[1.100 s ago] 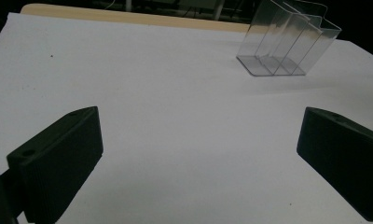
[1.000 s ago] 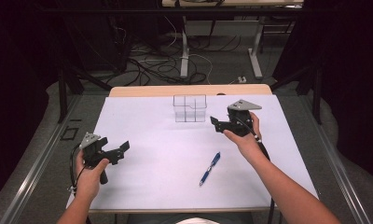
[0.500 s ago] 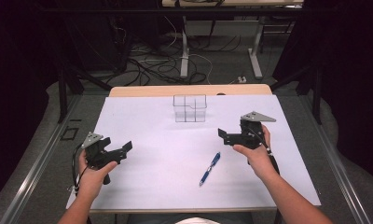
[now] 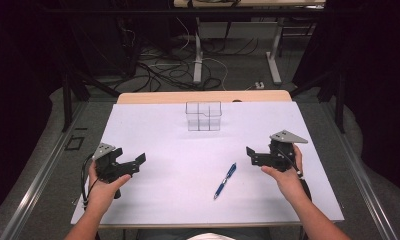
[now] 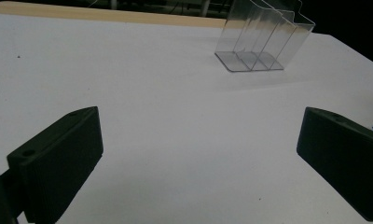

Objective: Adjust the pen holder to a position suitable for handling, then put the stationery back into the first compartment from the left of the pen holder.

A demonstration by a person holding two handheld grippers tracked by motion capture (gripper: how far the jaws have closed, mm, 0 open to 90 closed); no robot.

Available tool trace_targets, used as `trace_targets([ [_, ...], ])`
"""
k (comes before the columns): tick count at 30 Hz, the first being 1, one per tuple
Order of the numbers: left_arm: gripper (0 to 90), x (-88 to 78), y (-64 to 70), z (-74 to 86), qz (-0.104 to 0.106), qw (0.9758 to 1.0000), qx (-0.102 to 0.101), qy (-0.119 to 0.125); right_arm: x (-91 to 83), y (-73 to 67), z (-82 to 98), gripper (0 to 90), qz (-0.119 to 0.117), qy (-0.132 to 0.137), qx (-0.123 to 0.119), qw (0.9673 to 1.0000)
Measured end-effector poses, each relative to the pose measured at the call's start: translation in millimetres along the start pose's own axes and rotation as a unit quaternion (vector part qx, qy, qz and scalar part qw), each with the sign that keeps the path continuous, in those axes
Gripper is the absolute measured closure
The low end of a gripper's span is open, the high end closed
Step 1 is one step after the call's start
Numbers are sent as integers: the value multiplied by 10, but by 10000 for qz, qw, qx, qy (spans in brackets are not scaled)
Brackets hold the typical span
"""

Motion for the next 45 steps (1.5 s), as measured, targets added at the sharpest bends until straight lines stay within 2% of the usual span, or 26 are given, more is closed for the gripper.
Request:
trace_targets([
  [4, 5, 13, 20, -2, 33, 10000, 44, -24, -38, 94, 38, 3, 105, -6, 143, 9998],
  [7, 8, 9, 43, -9, 59, 9999, 96, -27, -52, 160, 32, 9, 238, 94, 159, 9995],
  [10, 11, 1, 57, -21, 54, 9999, 129, -26, -37, 210, 41, 10, 235, 72, 166, 9996],
  [15, 26, -5, 54, -21, 10, 10000, 57, -53, -12, 290, 77, 10, 292, -168, 250, 9991],
  [18, 48, -11, 61, -29, -11, 10000, 35, -37, -17, 314, 85, 9, 310, -222, 245, 9990],
  [23, 80, -14, 98, -44, 19, 10000, -36, 7, -19, 314, 80, 9, 304, -226, 216, 9990],
  [25, 86, -16, 109, -49, 14, 10000, 15, 2, -22, 307, 82, 10, 316, -244, 197, 9990],
  [32, 156, -19, 160, -90, 11, 10000, 2, -4, -17, 276, 79, 13, 262, -241, 126, 9993],
  [36, 164, -21, 218, -152, 62, 9999, -67, 79, -26, 256, 79, 19, 207, -252, 224, 9992],
  [40, 172, -12, 293, -221, 141, 9999, -20, 87, -26, 238, 66, 29, 126, -214, 224, 9994],
  [45, 189, 37, 412, -283, 208, 9996, 175, 53, -17, 221, 59, 33, 120, -184, 249, 9994],
])
Point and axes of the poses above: each handheld gripper's, and its own axes: x roughly forward along the jaws, z roughly out of its underside, y roughly to its right, the point moved 8 cm from there along x, roughly forward along the jaws, and after that the axes turned 7 degrees about x, right-handed, at the moved point
